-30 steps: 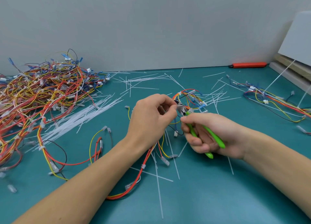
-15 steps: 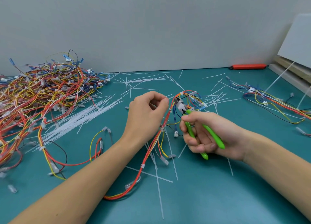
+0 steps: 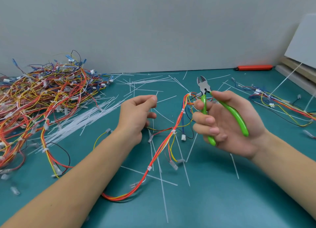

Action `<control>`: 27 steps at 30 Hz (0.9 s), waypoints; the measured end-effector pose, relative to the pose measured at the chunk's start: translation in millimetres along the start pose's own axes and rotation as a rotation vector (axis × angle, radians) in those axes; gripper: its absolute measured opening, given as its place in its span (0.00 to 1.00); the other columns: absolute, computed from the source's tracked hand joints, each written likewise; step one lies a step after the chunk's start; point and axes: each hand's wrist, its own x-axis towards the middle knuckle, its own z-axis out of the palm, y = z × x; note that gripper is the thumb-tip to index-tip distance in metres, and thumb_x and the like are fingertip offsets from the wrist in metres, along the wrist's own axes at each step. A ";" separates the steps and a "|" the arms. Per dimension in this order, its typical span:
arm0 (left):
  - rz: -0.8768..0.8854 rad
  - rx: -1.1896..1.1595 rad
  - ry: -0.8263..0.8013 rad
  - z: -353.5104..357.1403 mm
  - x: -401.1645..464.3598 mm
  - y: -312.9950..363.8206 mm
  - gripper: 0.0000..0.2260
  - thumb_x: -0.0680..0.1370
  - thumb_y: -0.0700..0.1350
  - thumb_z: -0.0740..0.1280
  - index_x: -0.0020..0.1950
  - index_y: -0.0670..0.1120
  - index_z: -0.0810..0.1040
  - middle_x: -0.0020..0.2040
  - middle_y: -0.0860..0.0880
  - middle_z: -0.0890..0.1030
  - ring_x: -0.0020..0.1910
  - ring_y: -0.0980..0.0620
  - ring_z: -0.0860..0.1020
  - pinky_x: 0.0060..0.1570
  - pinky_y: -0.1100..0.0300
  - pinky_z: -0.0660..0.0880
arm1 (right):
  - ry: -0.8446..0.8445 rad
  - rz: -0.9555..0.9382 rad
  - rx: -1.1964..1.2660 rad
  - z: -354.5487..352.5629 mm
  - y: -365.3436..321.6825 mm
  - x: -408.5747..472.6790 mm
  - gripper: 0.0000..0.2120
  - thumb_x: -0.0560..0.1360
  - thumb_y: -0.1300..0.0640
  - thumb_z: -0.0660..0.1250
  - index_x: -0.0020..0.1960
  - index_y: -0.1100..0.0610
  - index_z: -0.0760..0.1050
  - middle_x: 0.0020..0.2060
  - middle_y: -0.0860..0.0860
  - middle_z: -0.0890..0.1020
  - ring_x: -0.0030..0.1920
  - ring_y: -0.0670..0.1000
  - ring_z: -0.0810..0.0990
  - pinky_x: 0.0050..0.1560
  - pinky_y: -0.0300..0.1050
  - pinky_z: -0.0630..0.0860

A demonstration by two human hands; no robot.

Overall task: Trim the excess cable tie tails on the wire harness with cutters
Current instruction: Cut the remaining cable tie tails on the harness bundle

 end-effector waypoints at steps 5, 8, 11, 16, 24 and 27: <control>0.146 0.011 0.060 0.4 0.2 1.1 0.06 0.76 0.41 0.77 0.48 0.46 0.81 0.37 0.50 0.83 0.29 0.55 0.79 0.23 0.63 0.71 | -0.024 -0.115 0.153 -2.7 -0.4 0.6 0.18 0.79 0.40 0.55 0.50 0.54 0.72 0.35 0.48 0.69 0.32 0.46 0.69 0.27 0.38 0.56; 0.181 0.040 0.045 2.2 -0.2 -1.2 0.04 0.77 0.38 0.74 0.48 0.46 0.82 0.38 0.50 0.83 0.33 0.55 0.80 0.28 0.64 0.74 | 0.048 -0.200 0.185 -3.5 -2.6 -0.7 0.18 0.78 0.39 0.54 0.51 0.53 0.72 0.36 0.46 0.68 0.33 0.46 0.69 0.29 0.36 0.56; 0.215 0.095 0.045 4.9 -0.3 -3.9 0.08 0.78 0.36 0.71 0.48 0.49 0.85 0.40 0.51 0.84 0.37 0.57 0.80 0.32 0.66 0.75 | 0.106 -0.264 0.208 -3.6 -7.0 -3.0 0.17 0.77 0.40 0.55 0.53 0.52 0.72 0.39 0.45 0.69 0.36 0.46 0.69 0.32 0.35 0.57; 0.205 0.177 0.059 3.4 3.0 -6.5 0.12 0.78 0.36 0.69 0.50 0.52 0.86 0.44 0.55 0.85 0.35 0.61 0.77 0.40 0.62 0.78 | 0.247 -0.376 0.192 -0.9 -11.2 -3.3 0.23 0.81 0.39 0.52 0.61 0.55 0.72 0.45 0.50 0.75 0.41 0.50 0.73 0.34 0.39 0.64; 0.223 0.301 0.124 3.4 2.3 -6.3 0.13 0.77 0.45 0.71 0.61 0.50 0.84 0.68 0.55 0.79 0.65 0.59 0.76 0.60 0.62 0.70 | 0.708 -0.503 0.181 -7.7 -21.0 -5.6 0.16 0.78 0.49 0.62 0.61 0.56 0.73 0.51 0.57 0.80 0.41 0.55 0.80 0.33 0.41 0.69; 0.306 0.405 0.142 3.7 -1.8 -4.9 0.16 0.77 0.47 0.69 0.65 0.51 0.82 0.77 0.54 0.70 0.74 0.57 0.69 0.69 0.59 0.64 | 0.899 -0.484 0.071 -12.5 -22.5 -4.3 0.15 0.78 0.51 0.63 0.61 0.57 0.75 0.55 0.60 0.80 0.40 0.56 0.83 0.30 0.38 0.69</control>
